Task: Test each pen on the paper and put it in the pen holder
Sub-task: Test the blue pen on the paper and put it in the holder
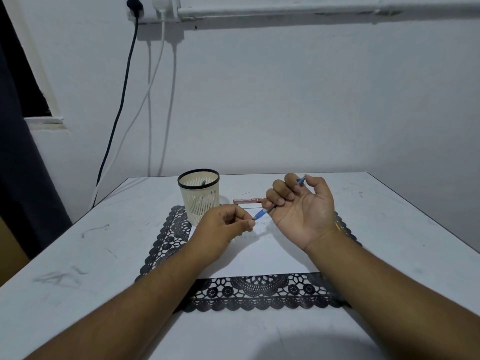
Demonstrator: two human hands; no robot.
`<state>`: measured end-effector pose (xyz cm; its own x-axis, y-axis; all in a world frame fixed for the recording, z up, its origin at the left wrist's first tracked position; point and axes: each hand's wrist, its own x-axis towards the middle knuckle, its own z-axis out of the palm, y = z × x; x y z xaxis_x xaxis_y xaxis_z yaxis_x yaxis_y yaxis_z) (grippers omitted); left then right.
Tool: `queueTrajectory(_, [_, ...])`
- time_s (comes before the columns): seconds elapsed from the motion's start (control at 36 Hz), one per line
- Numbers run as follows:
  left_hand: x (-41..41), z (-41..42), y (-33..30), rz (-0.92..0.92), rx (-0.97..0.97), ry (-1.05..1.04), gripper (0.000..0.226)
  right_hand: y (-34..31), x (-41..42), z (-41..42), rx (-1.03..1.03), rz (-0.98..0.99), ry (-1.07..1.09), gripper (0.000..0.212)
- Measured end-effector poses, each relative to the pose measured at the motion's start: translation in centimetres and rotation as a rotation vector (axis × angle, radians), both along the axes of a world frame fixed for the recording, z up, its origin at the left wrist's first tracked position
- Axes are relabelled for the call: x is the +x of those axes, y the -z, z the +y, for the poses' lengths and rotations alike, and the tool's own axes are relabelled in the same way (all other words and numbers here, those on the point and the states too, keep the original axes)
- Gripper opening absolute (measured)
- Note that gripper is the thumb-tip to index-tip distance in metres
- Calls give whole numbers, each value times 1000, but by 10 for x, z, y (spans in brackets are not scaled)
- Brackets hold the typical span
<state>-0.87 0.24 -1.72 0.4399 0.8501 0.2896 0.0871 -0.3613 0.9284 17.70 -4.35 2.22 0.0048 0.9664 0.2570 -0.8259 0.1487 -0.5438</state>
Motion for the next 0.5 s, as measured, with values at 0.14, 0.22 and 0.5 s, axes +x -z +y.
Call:
queueTrajectory(0.14, [1, 0, 0, -9, -4, 13, 5, 1, 0, 0, 2, 23, -15, 32])
queueTrajectory(0.22, [0, 1, 0, -16, -3, 24, 5, 2, -1, 1, -8, 43, -22, 34])
queueTrajectory(0.5, [-1, -1, -4, -57, -10, 97, 10, 1, 5, 2, -32, 137, -25, 37])
